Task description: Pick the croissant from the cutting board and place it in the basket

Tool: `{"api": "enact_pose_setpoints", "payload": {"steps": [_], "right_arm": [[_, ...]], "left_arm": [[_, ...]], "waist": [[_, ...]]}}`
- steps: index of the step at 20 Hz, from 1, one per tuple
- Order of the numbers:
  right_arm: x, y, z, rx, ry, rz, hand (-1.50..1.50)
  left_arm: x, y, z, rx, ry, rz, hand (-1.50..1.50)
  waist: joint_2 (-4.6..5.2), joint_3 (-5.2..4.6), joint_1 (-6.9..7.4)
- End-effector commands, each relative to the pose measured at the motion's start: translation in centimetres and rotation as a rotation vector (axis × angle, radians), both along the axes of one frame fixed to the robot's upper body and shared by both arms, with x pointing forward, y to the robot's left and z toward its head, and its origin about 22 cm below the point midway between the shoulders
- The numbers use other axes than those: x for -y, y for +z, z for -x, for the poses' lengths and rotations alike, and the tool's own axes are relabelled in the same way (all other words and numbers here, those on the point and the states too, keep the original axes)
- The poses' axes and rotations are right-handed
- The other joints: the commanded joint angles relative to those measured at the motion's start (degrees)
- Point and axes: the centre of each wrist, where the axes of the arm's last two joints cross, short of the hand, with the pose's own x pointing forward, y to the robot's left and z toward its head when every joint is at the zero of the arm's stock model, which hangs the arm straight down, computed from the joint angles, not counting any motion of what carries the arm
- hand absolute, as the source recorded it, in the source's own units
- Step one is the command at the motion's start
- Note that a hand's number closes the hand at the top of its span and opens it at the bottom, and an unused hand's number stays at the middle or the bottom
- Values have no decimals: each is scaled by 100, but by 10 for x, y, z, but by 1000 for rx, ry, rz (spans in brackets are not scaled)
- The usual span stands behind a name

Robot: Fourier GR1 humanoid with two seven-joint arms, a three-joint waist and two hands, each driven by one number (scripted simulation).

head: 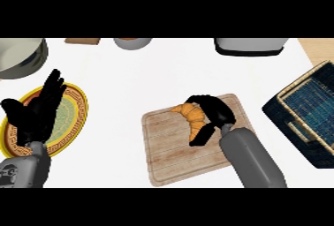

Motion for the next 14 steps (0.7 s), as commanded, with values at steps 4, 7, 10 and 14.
{"api": "enact_pose_setpoints", "payload": {"steps": [4, 7, 10, 14], "right_arm": [[-25, -24, 23, -72, -74, -20, 150], [-6, -32, 20, -69, -408, -48, 150], [-5, -31, 25, -56, -628, -92, 150], [-28, -17, 30, 50, -726, -260, 150]], "left_arm": [[18, 14, -18, 4, -25, -6, 0], [4, -10, -2, 0, -21, -10, 0], [14, 4, -10, 14, -10, 0, 0], [8, 4, -17, 24, -5, -8, 0]], "waist": [[89, 53, 31], [113, 52, 113], [85, 58, 113], [108, 59, 147]]}}
